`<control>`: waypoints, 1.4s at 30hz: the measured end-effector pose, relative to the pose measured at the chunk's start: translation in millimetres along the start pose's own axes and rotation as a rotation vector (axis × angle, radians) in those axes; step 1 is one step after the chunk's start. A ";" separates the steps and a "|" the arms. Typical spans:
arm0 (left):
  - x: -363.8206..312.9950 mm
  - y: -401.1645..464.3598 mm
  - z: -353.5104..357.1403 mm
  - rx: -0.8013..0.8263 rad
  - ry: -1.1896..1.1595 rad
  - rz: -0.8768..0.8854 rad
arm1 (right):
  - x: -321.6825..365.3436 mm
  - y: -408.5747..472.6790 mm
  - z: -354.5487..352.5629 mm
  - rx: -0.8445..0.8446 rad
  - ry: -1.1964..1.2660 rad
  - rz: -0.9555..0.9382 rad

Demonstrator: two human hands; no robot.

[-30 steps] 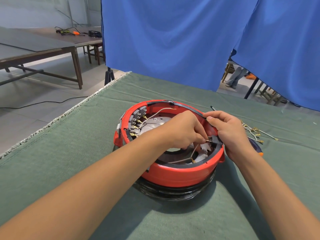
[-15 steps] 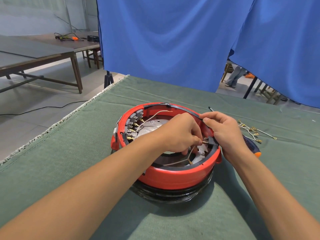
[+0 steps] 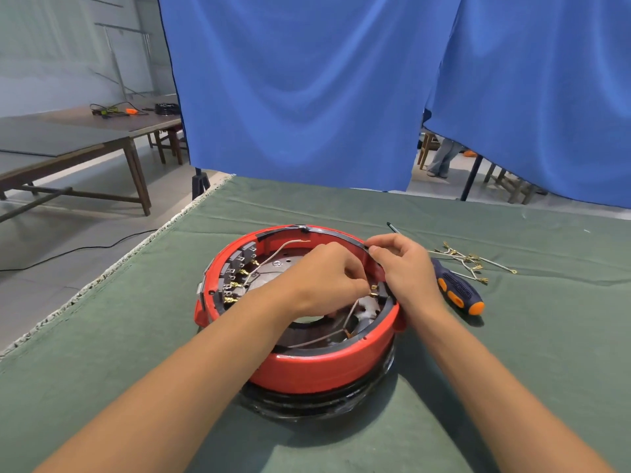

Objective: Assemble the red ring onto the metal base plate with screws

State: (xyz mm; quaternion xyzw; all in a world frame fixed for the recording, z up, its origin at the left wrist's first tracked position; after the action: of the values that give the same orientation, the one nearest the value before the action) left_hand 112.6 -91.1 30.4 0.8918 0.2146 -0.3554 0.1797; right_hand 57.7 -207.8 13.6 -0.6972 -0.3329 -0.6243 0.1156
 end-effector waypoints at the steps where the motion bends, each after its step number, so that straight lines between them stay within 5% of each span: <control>1: -0.9 1.8 -3.0 -0.033 0.048 -0.002 | -0.3 0.5 -1.2 -0.010 -0.015 -0.003; 6: 2.5 15.9 -4.3 -0.076 0.441 -0.033 | -5.8 18.2 -28.9 -0.042 -0.202 -0.006; 11: 20.7 26.1 -4.7 -0.024 0.529 -0.135 | -30.9 47.7 -86.0 -0.124 -0.659 0.024; 16: 18.5 23.6 -5.8 -0.026 0.573 -0.115 | -66.0 76.7 -104.0 0.078 -0.849 0.174; 21: 15.7 23.8 -9.7 -0.075 0.551 -0.110 | -69.9 87.7 -89.4 0.238 -0.868 0.142; 30: 16.8 22.9 -10.9 -0.103 0.541 -0.121 | -40.4 75.4 -109.6 -0.068 -0.872 -0.034; 34: 15.2 20.6 -15.7 -0.163 0.472 -0.136 | -6.8 64.6 -95.2 -0.040 -0.728 -0.189; 42: -3.7 5.8 -36.2 -0.383 -0.104 -0.009 | 40.4 22.0 -47.6 0.189 -0.441 -0.362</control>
State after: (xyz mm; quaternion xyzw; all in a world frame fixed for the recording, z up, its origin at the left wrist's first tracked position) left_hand 133.4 -79.8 58.7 0.8208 0.2728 -0.3547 0.3551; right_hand 33.2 -238.9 66.7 -0.7315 -0.5254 -0.4345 -0.0081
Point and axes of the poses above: each hand's wrist, its own y-axis towards the middle knuckle, its own z-axis out of the palm, x = y × z, the point moved 6 cm from there along y, towards the middle knuckle, and after that the axes turned 3 degrees about -x, right-handed, at the moved point
